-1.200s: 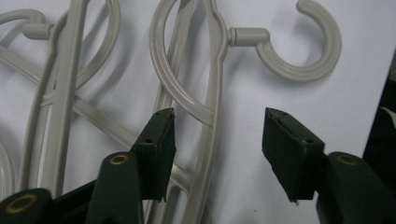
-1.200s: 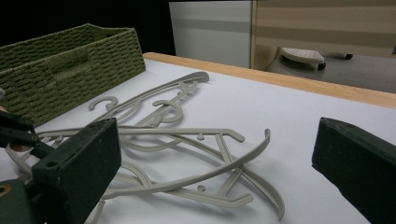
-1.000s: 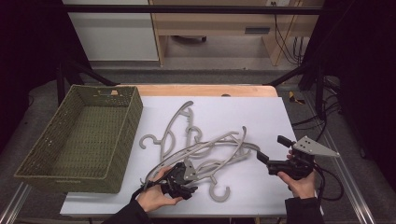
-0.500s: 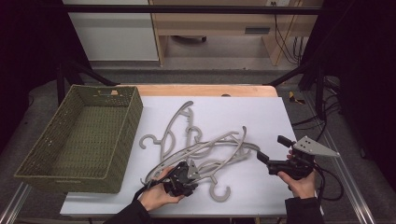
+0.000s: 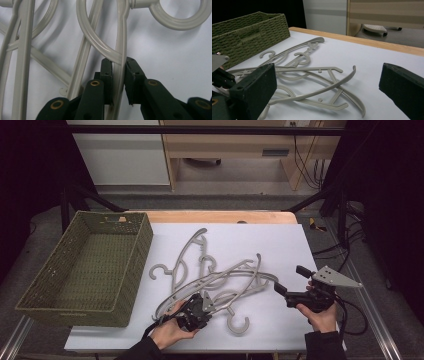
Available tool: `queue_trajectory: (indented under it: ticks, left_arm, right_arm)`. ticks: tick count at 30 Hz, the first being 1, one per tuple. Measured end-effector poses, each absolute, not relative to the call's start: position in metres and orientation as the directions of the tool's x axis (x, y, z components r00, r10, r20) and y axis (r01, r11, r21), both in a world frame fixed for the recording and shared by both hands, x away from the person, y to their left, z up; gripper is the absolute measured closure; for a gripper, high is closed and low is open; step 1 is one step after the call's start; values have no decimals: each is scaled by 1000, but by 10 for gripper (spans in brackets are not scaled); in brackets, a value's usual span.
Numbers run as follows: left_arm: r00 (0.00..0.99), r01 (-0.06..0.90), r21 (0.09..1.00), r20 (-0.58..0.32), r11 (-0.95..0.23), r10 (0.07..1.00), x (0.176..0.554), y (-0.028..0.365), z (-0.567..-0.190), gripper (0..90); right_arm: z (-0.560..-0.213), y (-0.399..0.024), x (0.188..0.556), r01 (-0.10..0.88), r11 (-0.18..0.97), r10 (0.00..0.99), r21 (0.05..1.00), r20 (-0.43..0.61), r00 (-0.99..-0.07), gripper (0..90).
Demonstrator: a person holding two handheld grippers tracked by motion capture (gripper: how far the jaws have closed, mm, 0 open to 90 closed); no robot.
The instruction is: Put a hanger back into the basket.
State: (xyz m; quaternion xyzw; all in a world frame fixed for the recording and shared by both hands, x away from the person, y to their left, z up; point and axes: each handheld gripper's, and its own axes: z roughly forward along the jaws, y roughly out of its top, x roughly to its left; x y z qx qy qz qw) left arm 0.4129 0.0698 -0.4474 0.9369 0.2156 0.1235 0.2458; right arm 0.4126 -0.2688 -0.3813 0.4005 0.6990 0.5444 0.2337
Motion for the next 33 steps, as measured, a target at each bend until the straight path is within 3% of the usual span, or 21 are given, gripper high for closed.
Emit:
queue_trajectory:
  ticks: [11, 16, 18, 21, 27, 33]
  left_arm:
    - [847, 401, 550, 82, -733, 526, 407, 57, -450, 770]
    - [870, 382, 551, 57, -742, 490, 407, 61, -446, 673]
    - [874, 379, 566, 41, -732, 485, 407, 65, -441, 581]
    - [876, 376, 607, 14, -700, 482, 407, 76, -427, 552]
    - [829, 390, 667, 46, -634, 558, 419, 99, -409, 463]
    - [768, 465, 643, 49, -608, 638, 442, 118, -417, 484]
  right_arm:
    - [-384, -265, 414, 319, 100, 809, 942, 110, -578, 19]
    - [-384, -265, 414, 319, 98, 810, 943, 111, -576, 19]
    - [-384, -266, 414, 318, 98, 808, 943, 111, -578, 19]
    - [-383, -267, 413, 314, 93, 812, 945, 110, -574, 19]
    - [-383, -267, 413, 313, 94, 812, 945, 109, -574, 19]
    - [-384, -265, 414, 318, 101, 809, 943, 109, -578, 20]
